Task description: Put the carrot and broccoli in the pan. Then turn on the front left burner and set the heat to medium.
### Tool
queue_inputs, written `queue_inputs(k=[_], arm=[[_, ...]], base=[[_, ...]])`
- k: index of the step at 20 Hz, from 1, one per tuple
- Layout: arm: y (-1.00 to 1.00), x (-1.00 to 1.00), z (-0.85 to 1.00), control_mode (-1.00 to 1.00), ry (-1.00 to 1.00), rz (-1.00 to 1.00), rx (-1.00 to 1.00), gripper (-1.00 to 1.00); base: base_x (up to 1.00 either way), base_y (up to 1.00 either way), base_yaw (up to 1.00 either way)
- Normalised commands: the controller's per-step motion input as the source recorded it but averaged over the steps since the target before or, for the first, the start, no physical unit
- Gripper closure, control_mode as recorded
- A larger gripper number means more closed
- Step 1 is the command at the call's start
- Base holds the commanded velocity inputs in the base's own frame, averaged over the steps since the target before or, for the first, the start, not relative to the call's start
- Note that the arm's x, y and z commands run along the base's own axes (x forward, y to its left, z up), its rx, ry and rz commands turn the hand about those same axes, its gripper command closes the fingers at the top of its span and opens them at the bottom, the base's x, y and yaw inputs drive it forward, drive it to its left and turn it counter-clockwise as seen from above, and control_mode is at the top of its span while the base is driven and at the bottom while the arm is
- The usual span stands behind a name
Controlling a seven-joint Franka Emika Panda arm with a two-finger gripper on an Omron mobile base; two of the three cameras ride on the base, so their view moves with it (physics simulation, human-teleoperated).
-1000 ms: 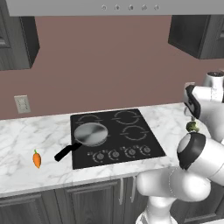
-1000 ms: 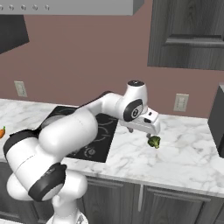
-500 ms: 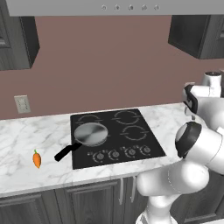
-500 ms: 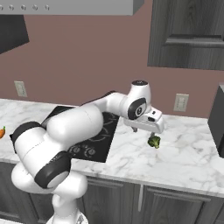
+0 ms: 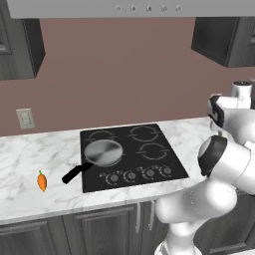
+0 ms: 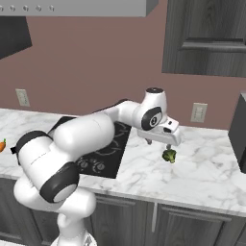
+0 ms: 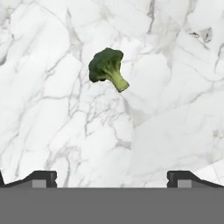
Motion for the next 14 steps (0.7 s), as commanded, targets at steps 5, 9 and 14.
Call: queue_inputs(k=[5,9,14], arm=[[-0.01,0.27,-0.25,-1.00,0.00,0.00,0.00,-1.00],[0.00,0.02,-0.09,-1.00,0.00,0.06,0.02,-1.00],[-0.13,0.06,-0.09,-1.00,0.00,0.19,0.02,-1.00]], base=[[0.00,0.00,0.00],[0.00,0.00,0.00],[0.00,0.00,0.00]])
